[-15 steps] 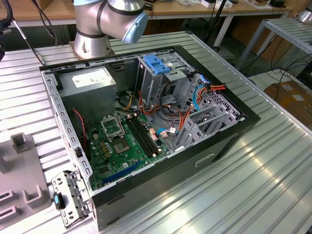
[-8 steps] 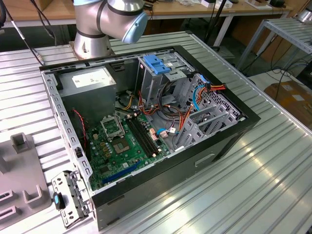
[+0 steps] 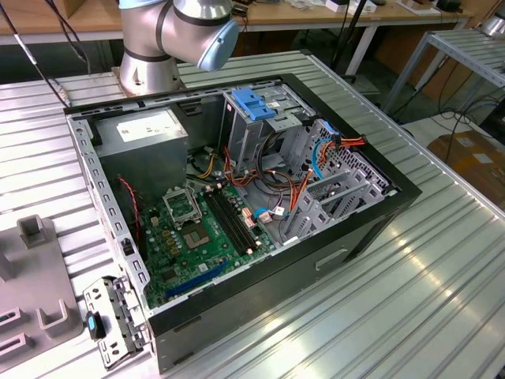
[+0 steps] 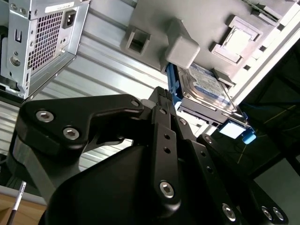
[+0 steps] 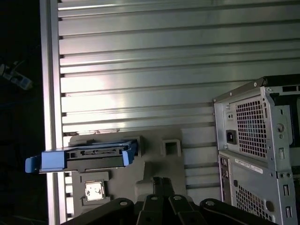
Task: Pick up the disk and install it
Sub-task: 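Reach for the disk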
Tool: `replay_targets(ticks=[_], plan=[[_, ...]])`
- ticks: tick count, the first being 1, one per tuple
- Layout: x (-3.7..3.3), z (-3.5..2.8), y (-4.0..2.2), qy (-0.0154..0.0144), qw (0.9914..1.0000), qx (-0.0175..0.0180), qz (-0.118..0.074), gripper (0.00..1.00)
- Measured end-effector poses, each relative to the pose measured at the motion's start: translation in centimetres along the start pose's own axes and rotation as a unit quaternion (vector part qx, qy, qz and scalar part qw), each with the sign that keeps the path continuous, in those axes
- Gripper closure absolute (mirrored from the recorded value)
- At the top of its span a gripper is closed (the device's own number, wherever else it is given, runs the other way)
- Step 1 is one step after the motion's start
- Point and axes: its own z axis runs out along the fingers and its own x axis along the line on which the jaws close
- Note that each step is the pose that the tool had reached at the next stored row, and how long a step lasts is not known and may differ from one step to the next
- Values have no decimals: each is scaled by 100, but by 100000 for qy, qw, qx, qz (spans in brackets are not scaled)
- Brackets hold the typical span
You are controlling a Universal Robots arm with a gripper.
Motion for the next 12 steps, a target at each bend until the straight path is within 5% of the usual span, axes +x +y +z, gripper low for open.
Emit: replay_targets(ticks=[7, 10, 12], plan=[[73, 2, -6, 79, 100000, 9, 0, 89], [317, 12, -25, 327, 99999, 26, 13, 89], [355, 13, -28, 366, 99999, 30, 16, 89]])
